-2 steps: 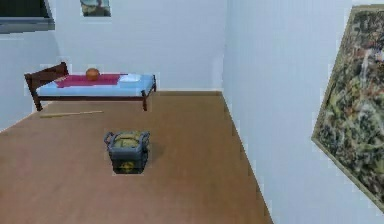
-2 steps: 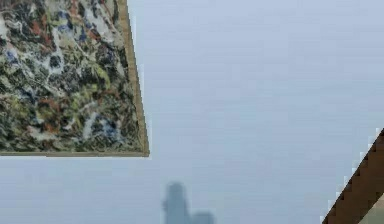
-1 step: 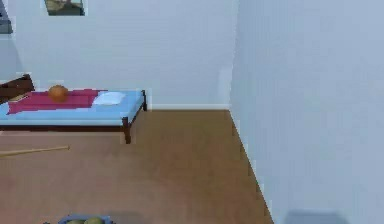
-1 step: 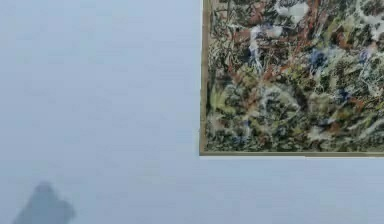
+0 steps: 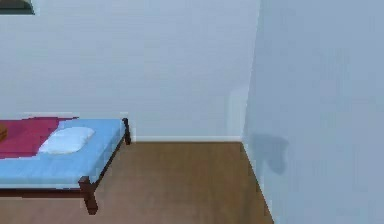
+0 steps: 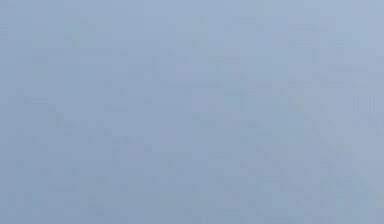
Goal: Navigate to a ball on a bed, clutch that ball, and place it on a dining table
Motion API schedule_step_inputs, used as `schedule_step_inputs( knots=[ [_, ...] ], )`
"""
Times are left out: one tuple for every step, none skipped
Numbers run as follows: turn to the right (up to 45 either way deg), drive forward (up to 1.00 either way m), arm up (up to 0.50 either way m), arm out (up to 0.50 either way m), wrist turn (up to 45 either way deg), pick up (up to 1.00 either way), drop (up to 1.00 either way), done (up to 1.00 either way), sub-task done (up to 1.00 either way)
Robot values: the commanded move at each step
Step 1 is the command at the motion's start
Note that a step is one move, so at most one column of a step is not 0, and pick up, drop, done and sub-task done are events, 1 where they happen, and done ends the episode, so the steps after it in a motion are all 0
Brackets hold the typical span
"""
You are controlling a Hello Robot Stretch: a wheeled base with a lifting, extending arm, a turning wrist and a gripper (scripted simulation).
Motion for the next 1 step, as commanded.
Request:
schedule_step_inputs(
  knots=[
    [3.0, 0.0, 0.0, 0.0, 0.0, 0.0, 0.0, 0.0, 0.0]
  ],
)
